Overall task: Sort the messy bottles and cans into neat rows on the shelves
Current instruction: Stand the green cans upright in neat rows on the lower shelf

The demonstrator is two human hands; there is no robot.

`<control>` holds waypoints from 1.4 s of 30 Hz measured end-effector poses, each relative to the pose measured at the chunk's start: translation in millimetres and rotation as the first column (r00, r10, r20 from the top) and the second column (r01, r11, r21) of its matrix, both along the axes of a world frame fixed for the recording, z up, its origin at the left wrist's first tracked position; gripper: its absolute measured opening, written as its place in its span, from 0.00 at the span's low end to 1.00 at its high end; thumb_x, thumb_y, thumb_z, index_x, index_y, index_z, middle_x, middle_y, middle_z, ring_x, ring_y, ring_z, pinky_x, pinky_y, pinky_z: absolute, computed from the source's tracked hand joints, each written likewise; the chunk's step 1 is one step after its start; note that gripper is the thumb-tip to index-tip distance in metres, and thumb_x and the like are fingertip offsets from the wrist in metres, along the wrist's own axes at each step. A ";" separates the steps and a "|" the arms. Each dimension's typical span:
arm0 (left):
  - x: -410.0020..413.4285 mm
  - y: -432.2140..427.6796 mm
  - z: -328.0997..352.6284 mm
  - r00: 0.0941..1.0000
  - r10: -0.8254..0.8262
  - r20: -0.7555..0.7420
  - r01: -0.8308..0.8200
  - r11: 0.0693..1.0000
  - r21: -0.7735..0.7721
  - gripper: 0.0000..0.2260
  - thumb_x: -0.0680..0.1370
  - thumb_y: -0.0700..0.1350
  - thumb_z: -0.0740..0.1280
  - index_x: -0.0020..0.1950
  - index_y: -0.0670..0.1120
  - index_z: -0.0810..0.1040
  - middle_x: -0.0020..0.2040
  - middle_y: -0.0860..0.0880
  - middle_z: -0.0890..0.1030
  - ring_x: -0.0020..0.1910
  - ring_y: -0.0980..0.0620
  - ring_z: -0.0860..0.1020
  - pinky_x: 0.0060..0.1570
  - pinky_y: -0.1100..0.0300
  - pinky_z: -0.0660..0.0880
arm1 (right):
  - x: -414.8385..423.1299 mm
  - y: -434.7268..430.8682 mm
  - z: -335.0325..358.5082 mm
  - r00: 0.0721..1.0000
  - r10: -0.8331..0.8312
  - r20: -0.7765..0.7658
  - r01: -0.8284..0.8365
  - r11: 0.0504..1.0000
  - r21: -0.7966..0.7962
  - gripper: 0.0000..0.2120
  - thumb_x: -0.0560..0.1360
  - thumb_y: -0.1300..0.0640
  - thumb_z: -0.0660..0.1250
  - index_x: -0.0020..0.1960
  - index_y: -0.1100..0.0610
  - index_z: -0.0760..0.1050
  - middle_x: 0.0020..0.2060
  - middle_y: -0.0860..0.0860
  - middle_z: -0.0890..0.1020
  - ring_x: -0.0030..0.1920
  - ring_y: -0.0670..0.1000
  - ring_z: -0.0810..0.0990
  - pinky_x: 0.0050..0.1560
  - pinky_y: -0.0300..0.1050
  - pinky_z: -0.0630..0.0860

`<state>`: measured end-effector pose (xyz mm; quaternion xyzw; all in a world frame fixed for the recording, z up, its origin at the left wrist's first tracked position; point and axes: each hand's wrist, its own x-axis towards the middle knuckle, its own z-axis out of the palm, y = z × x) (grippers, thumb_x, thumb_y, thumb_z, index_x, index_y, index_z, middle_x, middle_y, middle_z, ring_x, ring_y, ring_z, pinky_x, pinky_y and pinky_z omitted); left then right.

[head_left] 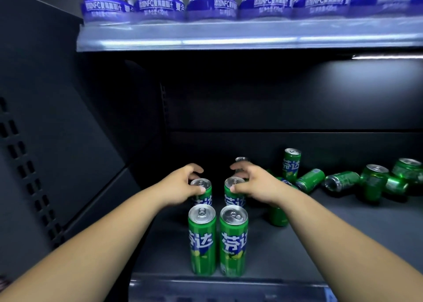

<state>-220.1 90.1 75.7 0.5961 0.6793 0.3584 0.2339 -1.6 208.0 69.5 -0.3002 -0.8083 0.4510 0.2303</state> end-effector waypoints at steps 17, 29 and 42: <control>8.3 -19.8 15.1 0.962 -0.271 0.038 0.274 0.956 -0.106 0.19 0.76 0.34 0.71 0.61 0.50 0.72 0.60 0.43 0.80 0.49 0.52 0.80 0.53 0.57 0.79 | 11.9 -18.7 2.4 0.973 0.213 -0.089 -0.227 0.955 -0.190 0.32 0.69 0.65 0.76 0.66 0.46 0.70 0.58 0.59 0.83 0.50 0.51 0.84 0.50 0.48 0.79; 11.5 -18.9 14.3 0.976 -0.206 0.068 0.214 0.968 -0.131 0.10 0.80 0.44 0.68 0.60 0.53 0.75 0.60 0.45 0.82 0.53 0.53 0.80 0.51 0.57 0.76 | 11.9 -32.1 -0.9 0.977 0.199 -0.072 -0.210 0.950 -0.230 0.25 0.76 0.58 0.69 0.70 0.47 0.66 0.62 0.50 0.81 0.60 0.50 0.81 0.60 0.48 0.77; 46.6 8.2 30.9 0.967 -0.202 -0.156 0.207 0.978 0.018 0.11 0.74 0.48 0.75 0.54 0.58 0.79 0.56 0.53 0.81 0.54 0.58 0.80 0.56 0.57 0.78 | 60.4 -20.6 2.6 0.993 -0.032 -0.116 0.021 0.995 -0.097 0.14 0.77 0.62 0.71 0.59 0.49 0.77 0.57 0.53 0.82 0.43 0.39 0.80 0.45 0.42 0.75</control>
